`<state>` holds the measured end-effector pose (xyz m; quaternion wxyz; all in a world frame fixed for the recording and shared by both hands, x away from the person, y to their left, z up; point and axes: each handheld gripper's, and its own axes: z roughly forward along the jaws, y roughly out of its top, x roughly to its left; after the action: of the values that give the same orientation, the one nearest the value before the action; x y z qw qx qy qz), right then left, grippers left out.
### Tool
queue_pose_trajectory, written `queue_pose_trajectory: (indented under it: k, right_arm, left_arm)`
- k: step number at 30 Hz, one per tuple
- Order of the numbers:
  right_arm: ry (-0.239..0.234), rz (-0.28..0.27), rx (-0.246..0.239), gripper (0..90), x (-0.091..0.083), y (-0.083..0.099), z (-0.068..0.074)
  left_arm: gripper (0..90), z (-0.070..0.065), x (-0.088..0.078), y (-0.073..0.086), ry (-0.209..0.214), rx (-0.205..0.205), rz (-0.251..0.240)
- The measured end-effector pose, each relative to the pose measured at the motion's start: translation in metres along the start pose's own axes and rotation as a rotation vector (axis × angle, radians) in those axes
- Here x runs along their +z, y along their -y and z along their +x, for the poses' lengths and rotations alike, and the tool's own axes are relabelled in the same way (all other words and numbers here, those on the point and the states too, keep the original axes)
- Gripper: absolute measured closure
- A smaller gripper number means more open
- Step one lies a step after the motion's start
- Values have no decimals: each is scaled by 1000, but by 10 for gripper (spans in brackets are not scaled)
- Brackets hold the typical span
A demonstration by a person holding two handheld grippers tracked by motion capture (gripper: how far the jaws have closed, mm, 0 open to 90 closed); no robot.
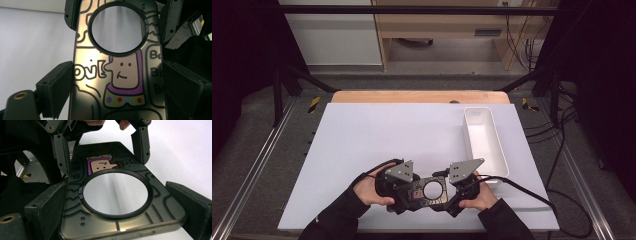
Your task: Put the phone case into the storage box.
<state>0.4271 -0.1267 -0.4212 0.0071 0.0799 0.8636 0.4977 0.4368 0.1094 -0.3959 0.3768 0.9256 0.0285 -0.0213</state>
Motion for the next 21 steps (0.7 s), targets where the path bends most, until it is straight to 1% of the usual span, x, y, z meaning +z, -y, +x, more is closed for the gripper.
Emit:
queue_pose_trajectory:
  k: [16, 21]
  right_arm:
    - [-16, -3, -25, 86, 1, 2, 0]
    - [-31, 4, -26, 95, 1, 2, 0]
  left_arm:
    - [114, -1, 2, 5, 4, 10, -6]
    - [113, 0, 4, 5, 8, 17, -2]
